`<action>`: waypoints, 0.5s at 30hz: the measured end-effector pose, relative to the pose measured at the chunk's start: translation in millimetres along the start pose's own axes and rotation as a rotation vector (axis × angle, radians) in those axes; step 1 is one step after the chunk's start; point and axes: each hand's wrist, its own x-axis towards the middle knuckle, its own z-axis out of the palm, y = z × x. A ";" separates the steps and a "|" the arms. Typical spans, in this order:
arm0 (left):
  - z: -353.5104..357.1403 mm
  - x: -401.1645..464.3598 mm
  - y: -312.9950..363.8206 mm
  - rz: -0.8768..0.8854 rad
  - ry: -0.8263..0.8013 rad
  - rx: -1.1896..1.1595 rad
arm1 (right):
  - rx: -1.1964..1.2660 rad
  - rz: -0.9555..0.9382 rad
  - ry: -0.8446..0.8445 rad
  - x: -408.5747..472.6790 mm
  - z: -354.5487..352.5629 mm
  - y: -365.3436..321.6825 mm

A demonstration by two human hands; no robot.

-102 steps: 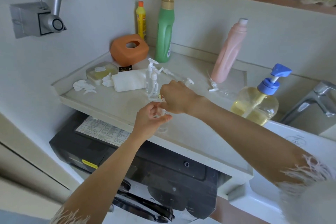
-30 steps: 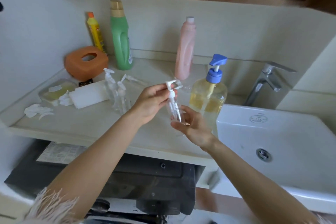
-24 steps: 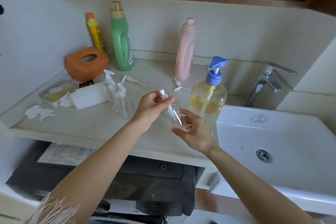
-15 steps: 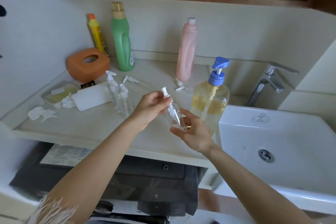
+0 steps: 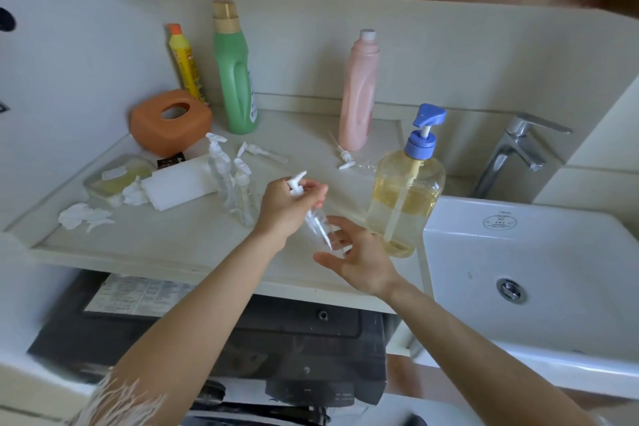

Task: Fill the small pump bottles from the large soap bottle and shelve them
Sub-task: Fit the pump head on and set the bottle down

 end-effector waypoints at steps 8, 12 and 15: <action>-20.1 5.4 -5.5 0.080 -0.199 -0.104 | -0.140 0.011 0.076 5.1 -2.4 4.1; -21.8 11.3 19.9 0.321 0.165 -0.138 | -0.218 0.057 0.042 6.5 2.4 9.9; -36.2 15.6 49.4 0.596 0.130 -0.164 | -0.226 0.118 0.031 5.5 0.9 19.7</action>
